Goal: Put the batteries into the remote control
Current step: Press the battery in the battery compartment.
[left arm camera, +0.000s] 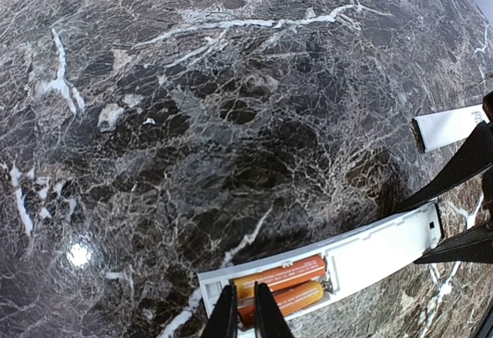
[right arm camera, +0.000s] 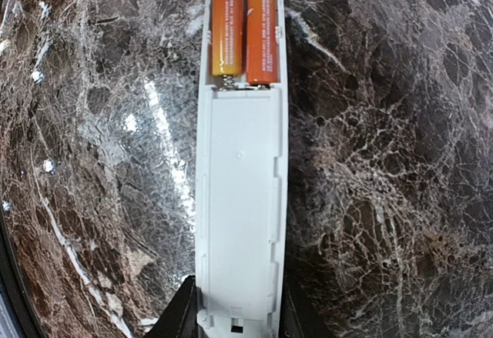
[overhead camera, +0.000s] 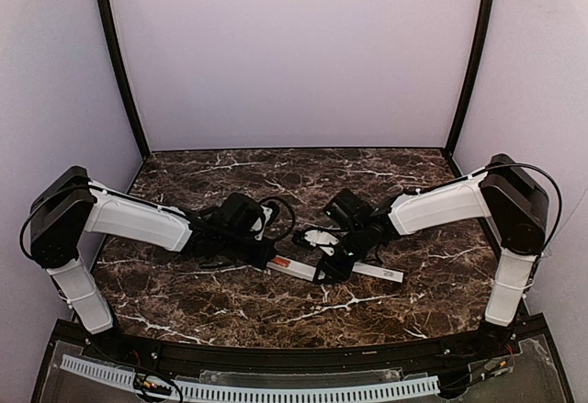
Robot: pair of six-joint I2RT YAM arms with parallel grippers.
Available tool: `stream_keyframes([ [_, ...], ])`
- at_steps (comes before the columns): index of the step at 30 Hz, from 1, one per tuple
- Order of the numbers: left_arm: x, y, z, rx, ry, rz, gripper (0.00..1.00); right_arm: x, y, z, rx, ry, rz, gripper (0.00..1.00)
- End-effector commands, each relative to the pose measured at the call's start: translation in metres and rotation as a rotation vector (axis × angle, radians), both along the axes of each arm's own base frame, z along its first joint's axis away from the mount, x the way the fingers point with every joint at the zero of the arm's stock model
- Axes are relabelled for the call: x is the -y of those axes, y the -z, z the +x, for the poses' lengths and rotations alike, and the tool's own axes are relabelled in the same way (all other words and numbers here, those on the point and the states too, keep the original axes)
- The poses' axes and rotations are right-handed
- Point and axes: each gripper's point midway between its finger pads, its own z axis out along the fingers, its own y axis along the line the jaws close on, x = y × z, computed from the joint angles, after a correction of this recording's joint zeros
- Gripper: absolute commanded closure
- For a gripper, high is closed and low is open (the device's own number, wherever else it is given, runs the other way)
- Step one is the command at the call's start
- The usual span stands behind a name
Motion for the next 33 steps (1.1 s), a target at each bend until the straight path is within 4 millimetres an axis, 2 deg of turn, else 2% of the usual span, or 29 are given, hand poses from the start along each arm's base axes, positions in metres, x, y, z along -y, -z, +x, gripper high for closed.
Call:
stream_keyframes([
  [1, -0.003, -0.001, -0.007, -0.025, -0.008, -0.026, 0.91, 0.009, 0.022, 0.000, 0.001, 0.020, -0.079, 0.85],
  [12, 0.004, 0.006, -0.019, -0.054, -0.005, -0.068, 0.92, 0.006, 0.019, 0.002, -0.004, 0.033, -0.060, 0.88],
  [26, -0.004, 0.037, -0.034, -0.024, -0.017, -0.030, 0.94, 0.002, 0.016, 0.003, -0.010, 0.040, -0.043, 0.90],
  [33, -0.012, 0.051, -0.051, -0.028, 0.009, 0.019, 0.93, 0.003, 0.013, 0.005, -0.008, 0.046, -0.037, 0.90],
])
